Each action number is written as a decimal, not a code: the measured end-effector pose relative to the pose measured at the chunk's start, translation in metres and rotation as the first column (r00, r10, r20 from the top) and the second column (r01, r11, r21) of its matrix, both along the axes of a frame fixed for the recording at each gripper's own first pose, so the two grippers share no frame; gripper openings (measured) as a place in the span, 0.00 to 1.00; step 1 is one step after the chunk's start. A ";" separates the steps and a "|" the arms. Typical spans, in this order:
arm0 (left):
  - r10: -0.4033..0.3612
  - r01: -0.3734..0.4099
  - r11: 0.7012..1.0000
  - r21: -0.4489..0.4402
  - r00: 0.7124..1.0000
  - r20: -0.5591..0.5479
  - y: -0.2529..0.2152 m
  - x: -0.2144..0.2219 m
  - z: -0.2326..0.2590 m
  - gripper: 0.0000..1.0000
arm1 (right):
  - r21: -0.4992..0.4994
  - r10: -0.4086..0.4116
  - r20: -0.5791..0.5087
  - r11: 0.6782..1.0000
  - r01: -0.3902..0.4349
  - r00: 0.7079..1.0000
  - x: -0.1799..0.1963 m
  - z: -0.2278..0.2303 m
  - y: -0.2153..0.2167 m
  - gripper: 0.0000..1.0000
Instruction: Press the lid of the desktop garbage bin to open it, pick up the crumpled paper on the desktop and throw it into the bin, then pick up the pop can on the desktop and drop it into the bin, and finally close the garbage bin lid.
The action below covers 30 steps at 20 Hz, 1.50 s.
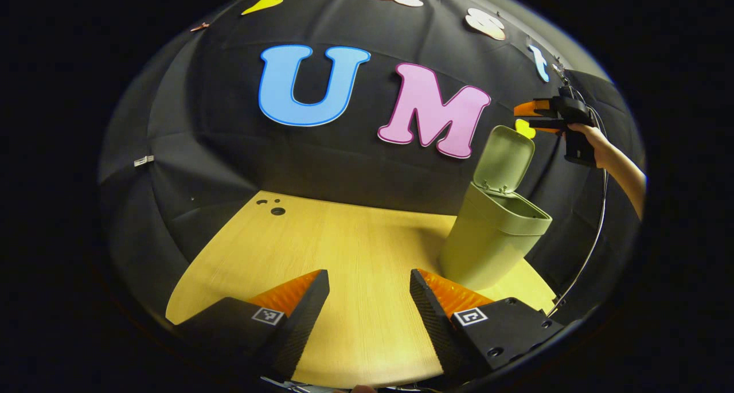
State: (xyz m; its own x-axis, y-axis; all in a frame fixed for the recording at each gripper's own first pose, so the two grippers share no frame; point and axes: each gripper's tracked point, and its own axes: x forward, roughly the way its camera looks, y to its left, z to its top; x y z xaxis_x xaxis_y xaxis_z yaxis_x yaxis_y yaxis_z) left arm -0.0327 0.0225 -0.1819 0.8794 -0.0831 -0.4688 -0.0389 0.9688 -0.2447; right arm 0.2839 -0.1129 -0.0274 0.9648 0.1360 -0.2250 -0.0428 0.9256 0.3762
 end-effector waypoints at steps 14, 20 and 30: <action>0.066 -0.066 0.998 -0.007 0.998 -0.022 0.005 -0.008 -0.007 0.92 | -0.013 0.049 -0.104 0.999 -0.051 0.993 0.032 -0.046 0.011 0.98; 0.029 -0.029 1.000 -0.006 0.999 -0.026 0.002 -0.008 -0.008 0.92 | -0.141 0.095 -0.109 0.984 -0.110 0.990 -0.008 -0.046 0.020 0.97; -0.061 0.061 0.998 -0.008 0.998 -0.027 -0.012 0.003 -0.008 0.92 | -0.091 0.118 -0.157 0.987 -0.133 0.980 -0.067 -0.075 0.046 0.98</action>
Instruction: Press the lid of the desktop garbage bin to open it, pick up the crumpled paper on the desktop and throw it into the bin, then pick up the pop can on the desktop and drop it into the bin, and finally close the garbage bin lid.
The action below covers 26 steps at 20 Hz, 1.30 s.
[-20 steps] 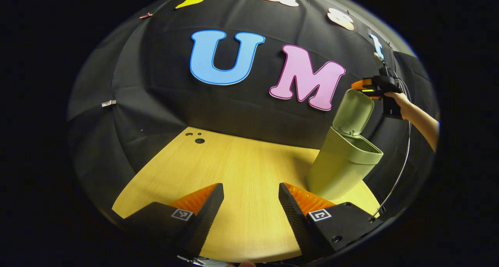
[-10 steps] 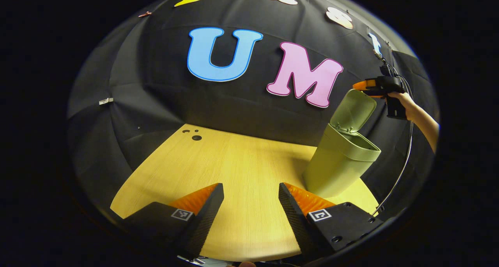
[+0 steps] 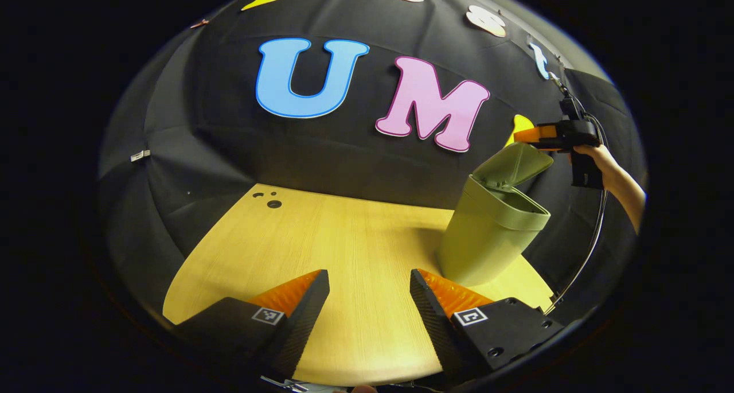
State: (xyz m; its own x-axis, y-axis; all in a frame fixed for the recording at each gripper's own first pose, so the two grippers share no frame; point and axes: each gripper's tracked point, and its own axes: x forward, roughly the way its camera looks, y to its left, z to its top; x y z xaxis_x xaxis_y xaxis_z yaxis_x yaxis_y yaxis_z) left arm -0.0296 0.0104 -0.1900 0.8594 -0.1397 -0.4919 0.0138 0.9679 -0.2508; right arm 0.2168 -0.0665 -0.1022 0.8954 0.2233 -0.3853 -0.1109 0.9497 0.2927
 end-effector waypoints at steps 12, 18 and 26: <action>-0.037 0.037 0.999 0.000 0.999 0.016 -0.019 0.011 0.009 0.92 | 0.064 0.034 -0.087 0.998 -0.028 0.996 -0.048 -0.053 0.019 0.98; -0.047 0.046 0.999 0.012 0.999 0.009 -0.025 0.008 0.009 0.92 | 0.083 0.048 -0.124 0.996 -0.038 0.991 -0.061 -0.075 0.028 0.97; -0.031 0.031 0.999 0.009 0.999 -0.012 -0.024 0.000 0.004 0.92 | 0.032 0.069 -0.134 0.997 -0.065 0.989 -0.077 -0.102 0.042 1.00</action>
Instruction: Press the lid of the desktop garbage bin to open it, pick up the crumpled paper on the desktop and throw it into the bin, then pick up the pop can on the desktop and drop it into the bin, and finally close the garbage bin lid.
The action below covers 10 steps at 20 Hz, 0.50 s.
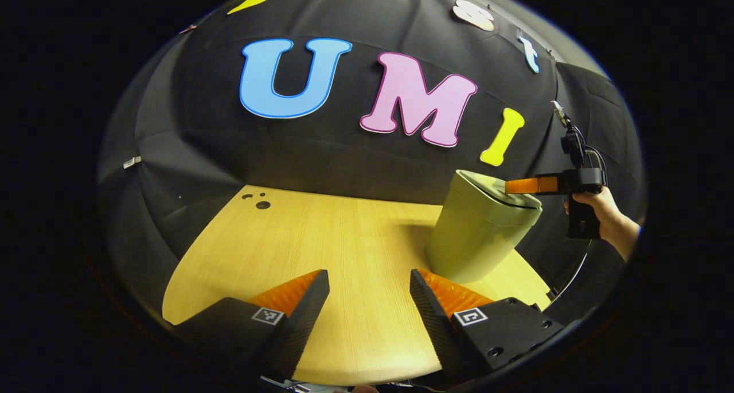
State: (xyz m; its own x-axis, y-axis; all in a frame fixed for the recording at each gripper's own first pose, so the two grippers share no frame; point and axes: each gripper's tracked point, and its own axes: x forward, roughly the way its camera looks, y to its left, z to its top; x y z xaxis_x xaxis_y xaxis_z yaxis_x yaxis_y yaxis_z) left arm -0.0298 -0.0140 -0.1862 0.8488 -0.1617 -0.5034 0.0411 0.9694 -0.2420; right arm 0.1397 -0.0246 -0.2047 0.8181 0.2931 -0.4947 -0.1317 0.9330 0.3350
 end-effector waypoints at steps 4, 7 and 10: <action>-0.007 0.007 1.000 0.005 1.000 0.007 -0.004 0.004 0.004 0.92 | 0.009 0.000 0.013 1.000 0.000 1.000 -0.002 -0.003 0.001 1.00; -0.010 0.010 1.000 0.008 1.000 0.012 -0.008 0.007 0.005 0.92 | 0.032 -0.021 0.033 0.999 0.020 0.999 -0.004 -0.005 0.001 1.00; -0.016 0.016 1.000 -0.001 1.000 0.013 -0.013 0.008 0.006 0.92 | 0.052 -0.021 0.033 0.998 0.020 0.999 -0.006 -0.010 0.004 1.00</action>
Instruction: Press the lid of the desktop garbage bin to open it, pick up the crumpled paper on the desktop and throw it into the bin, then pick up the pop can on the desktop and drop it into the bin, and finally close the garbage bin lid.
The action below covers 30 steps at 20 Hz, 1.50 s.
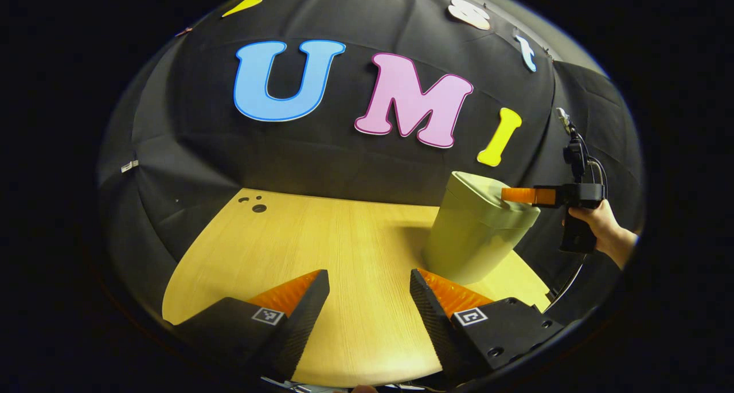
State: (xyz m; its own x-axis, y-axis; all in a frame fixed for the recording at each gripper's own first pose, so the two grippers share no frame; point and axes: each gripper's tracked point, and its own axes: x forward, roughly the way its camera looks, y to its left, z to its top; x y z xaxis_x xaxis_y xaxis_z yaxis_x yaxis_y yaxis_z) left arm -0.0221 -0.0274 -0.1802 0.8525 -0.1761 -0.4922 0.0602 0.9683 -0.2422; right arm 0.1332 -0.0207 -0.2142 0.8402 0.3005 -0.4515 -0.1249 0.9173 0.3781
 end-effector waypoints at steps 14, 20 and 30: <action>-0.047 0.046 0.999 0.023 0.998 0.051 -0.011 0.013 0.020 0.92 | 0.022 0.012 0.071 1.000 -0.014 0.997 -0.021 0.040 -0.002 0.99; -0.055 0.052 0.998 0.037 0.996 0.070 -0.018 0.018 0.028 0.92 | 0.066 0.031 0.161 0.997 -0.042 0.987 -0.044 0.081 0.009 0.98; -0.042 0.033 0.998 0.050 0.981 0.188 -0.042 0.031 0.069 0.92 | 0.107 0.113 0.258 0.984 -0.145 0.960 -0.076 0.121 0.031 0.98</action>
